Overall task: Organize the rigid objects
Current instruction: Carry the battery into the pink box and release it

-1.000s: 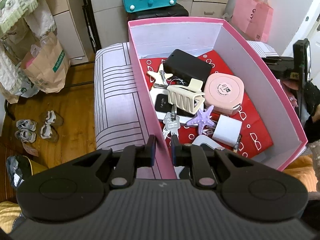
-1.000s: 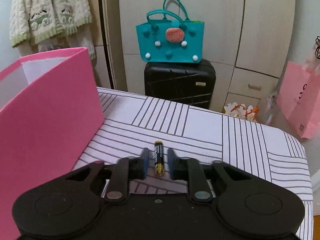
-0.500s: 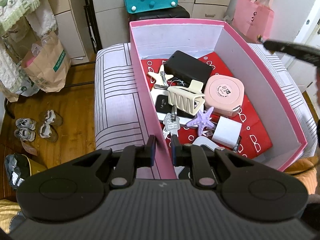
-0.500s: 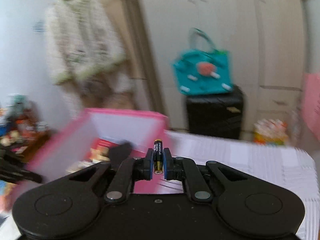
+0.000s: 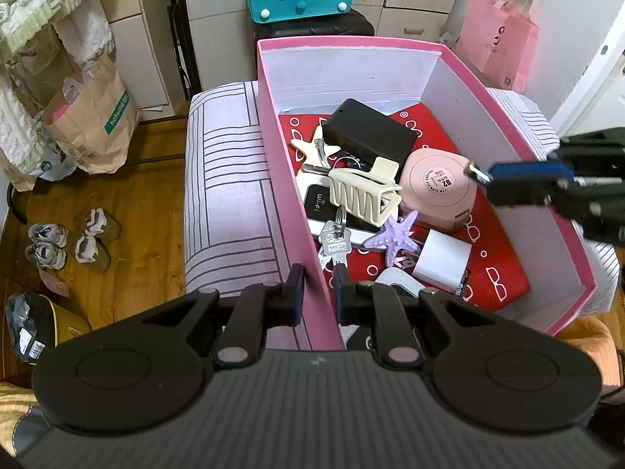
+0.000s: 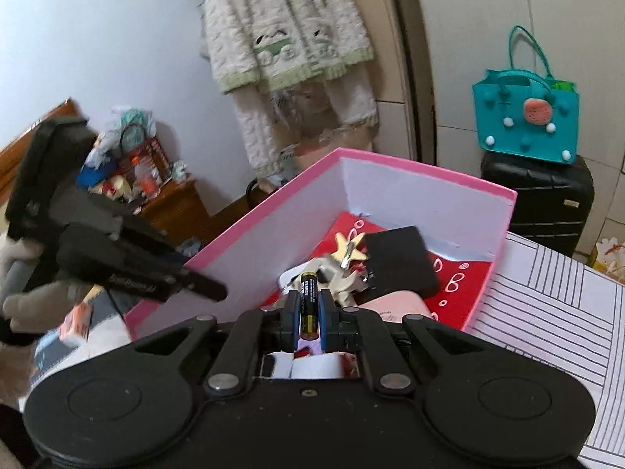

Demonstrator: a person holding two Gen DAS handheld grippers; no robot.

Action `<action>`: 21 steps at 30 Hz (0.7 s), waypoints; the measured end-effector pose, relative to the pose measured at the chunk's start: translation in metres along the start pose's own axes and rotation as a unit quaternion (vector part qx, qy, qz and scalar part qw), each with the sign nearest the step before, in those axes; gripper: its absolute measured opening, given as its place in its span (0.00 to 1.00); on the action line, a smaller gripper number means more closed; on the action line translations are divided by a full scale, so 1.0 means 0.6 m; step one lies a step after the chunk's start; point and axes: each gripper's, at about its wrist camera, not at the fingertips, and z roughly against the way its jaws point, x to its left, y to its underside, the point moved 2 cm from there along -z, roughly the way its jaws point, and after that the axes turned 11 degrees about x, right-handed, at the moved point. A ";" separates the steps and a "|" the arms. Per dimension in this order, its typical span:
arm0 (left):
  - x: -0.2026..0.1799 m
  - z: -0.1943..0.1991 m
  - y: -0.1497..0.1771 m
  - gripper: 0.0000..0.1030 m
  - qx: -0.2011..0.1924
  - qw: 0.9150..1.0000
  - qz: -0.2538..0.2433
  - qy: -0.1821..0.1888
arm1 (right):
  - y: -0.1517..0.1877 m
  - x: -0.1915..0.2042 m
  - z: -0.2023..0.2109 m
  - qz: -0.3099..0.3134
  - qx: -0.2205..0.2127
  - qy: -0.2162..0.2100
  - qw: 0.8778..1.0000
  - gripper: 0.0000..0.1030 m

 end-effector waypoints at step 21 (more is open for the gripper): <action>0.007 -0.003 -0.004 0.14 0.005 1.000 0.018 0.014 | 0.014 -0.016 0.019 -0.038 -0.002 0.030 0.999 0.22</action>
